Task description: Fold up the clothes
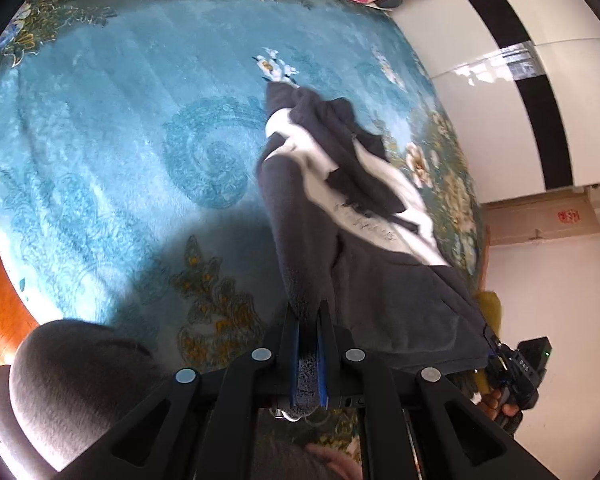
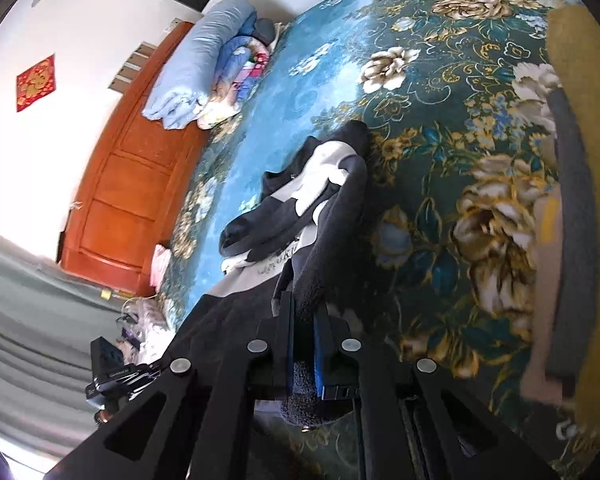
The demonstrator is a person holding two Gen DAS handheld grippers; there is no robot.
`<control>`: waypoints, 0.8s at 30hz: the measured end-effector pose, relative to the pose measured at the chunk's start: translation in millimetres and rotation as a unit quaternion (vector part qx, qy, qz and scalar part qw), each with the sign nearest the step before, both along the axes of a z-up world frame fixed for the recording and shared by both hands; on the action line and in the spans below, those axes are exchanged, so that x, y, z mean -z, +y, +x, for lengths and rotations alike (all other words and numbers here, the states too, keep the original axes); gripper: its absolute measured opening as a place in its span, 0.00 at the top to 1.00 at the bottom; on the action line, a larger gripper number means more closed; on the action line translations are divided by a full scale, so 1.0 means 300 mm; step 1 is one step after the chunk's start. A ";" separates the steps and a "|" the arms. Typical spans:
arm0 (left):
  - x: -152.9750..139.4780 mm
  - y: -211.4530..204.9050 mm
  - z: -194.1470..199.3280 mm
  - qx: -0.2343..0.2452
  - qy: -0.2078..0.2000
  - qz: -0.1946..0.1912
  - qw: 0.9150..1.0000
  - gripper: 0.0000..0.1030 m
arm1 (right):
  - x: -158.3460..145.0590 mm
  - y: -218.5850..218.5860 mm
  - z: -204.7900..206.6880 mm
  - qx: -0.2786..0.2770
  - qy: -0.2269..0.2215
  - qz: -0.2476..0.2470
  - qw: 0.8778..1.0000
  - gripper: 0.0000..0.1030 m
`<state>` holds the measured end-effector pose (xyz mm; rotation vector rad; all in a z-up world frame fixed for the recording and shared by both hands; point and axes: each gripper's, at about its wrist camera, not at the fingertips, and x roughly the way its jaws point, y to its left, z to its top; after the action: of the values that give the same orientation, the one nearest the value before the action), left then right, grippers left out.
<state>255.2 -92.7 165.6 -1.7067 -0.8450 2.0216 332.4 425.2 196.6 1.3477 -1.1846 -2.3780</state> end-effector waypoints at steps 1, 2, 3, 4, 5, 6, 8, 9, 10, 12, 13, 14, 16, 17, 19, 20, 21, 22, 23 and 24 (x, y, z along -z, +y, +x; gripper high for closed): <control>-0.007 -0.010 0.001 0.002 -0.002 0.002 1.000 0.93 | -0.007 0.000 0.005 0.000 0.001 -0.002 1.000 0.93; -0.010 -0.016 -0.014 0.001 -0.005 0.006 1.000 0.93 | -0.014 0.000 0.009 0.000 0.001 -0.005 1.000 0.93; -0.009 -0.019 -0.041 -0.002 -0.010 0.012 1.000 0.93 | -0.021 0.000 0.014 0.001 0.002 -0.007 1.000 0.93; -0.008 -0.022 -0.068 -0.005 -0.016 0.018 1.000 0.93 | -0.028 0.001 0.019 0.001 0.002 -0.009 1.000 0.93; -0.007 -0.025 -0.095 -0.007 -0.021 0.024 0.999 0.93 | -0.024 0.004 0.000 0.004 0.003 -0.019 1.000 0.93; -0.006 -0.028 -0.121 -0.010 -0.026 0.030 0.999 0.93 | -0.015 0.010 -0.030 0.009 0.003 -0.033 0.999 0.93; -0.001 -0.031 -0.182 -0.017 -0.037 0.043 0.998 0.93 | 0.004 0.023 -0.103 0.019 0.001 -0.056 0.998 0.93; 0.008 -0.031 -0.226 -0.023 -0.043 0.048 0.998 0.93 | 0.014 0.033 -0.153 0.026 -0.001 -0.065 0.998 0.93; 0.017 -0.030 -0.275 -0.031 -0.051 0.051 0.997 0.93 | 0.024 0.046 -0.202 0.034 -0.005 -0.072 0.997 0.93; 0.046 -0.029 -0.360 -0.048 -0.066 0.060 0.995 0.93 | 0.048 0.074 -0.297 0.051 -0.013 -0.087 0.995 0.93; 0.070 -0.030 -0.386 -0.061 -0.074 0.068 0.993 0.93 | 0.067 0.091 -0.341 0.062 -0.019 -0.097 0.993 0.93; 0.095 -0.030 -0.413 -0.073 -0.081 0.076 0.991 0.93 | 0.087 0.110 -0.385 0.074 -0.025 -0.107 0.991 0.93; 0.145 -0.032 -0.467 -0.098 -0.096 0.091 0.986 0.93 | 0.126 0.147 -0.473 0.099 -0.037 -0.127 0.986 0.93; 0.170 -0.033 -0.493 -0.110 -0.104 0.099 0.984 0.93 | 0.160 0.168 -0.516 0.114 -0.046 -0.142 0.982 0.93; 0.220 -0.035 -0.547 -0.135 -0.119 0.114 0.977 0.93 | 0.230 0.198 -0.584 0.136 -0.066 -0.163 0.975 0.93; 0.245 -0.035 -0.573 -0.147 -0.126 0.121 0.973 0.93 | 0.259 0.209 -0.612 0.142 -0.072 -0.166 0.973 0.93; 0.270 -0.036 -0.600 -0.160 -0.133 0.129 0.970 0.93 | 0.285 0.217 -0.637 0.145 -0.078 -0.167 0.972 0.92; 0.294 -0.037 -0.627 -0.172 -0.141 0.136 0.965 0.93 | 0.311 0.226 -0.663 0.149 -0.083 -0.169 0.971 0.92; 0.319 -0.038 -0.654 -0.184 -0.148 0.144 0.961 0.92 | 0.342 0.234 -0.688 0.153 -0.089 -0.171 0.969 0.92; 0.344 -0.039 -0.680 -0.196 -0.155 0.151 0.956 0.92 | 0.368 0.239 -0.708 0.156 -0.093 -0.173 0.968 0.92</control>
<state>51.1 -104.3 62.4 -1.8064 -1.6205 1.7399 120.0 496.9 86.2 1.3710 -1.8866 -2.1178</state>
